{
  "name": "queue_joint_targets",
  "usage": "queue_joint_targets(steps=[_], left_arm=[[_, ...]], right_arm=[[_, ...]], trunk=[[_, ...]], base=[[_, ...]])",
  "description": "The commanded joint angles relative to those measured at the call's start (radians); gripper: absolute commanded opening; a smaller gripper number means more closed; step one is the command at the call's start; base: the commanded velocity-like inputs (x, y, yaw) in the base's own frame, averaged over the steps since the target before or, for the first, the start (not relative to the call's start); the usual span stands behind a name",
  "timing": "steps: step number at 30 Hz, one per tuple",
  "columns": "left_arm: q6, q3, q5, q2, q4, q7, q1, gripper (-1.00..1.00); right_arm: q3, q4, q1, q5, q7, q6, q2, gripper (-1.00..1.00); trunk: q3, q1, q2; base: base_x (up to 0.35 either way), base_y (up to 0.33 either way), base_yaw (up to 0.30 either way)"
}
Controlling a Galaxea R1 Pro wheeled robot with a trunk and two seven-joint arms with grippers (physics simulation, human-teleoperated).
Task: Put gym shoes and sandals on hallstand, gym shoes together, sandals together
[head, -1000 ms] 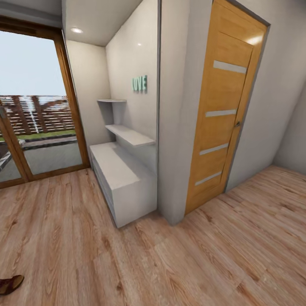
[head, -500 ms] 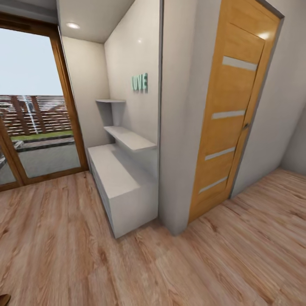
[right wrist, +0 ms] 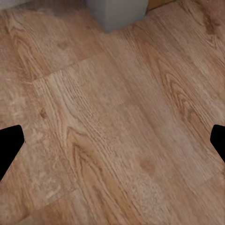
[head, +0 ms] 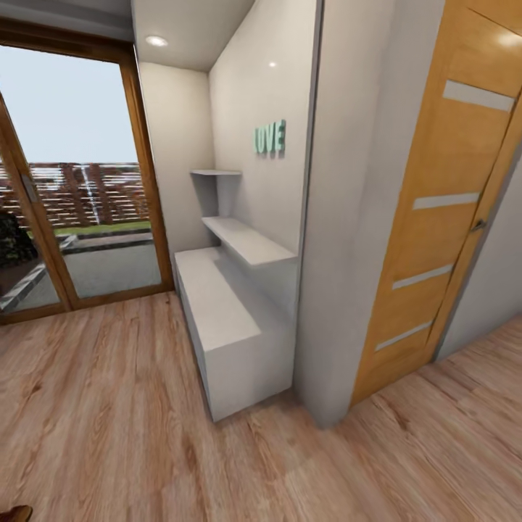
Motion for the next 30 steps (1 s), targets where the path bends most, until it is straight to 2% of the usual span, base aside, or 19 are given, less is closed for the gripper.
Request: queue_joint_targets(steps=[1,14,30], left_arm=[[-0.003,0.0,0.0,0.0,0.001,0.0,-0.001,1.0],[-0.003,0.0,0.0,0.0,0.001,0.0,-0.001,1.0],[-0.003,0.0,0.0,0.0,0.001,0.001,-0.001,1.0]], right_arm=[[-0.001,0.0,0.0,-0.001,0.0,-0.003,0.0,1.0],[-0.001,0.0,0.0,-0.001,0.0,-0.004,0.0,1.0],[-0.001,0.0,0.0,-0.001,0.0,-0.004,0.0,1.0]], trunk=[[-0.001,0.001,0.0],[-0.001,0.001,0.0],[-0.001,0.001,0.0]], base=[[0.34,0.0,0.276],[0.316,-0.014,0.277],[0.027,-0.008,0.277]])
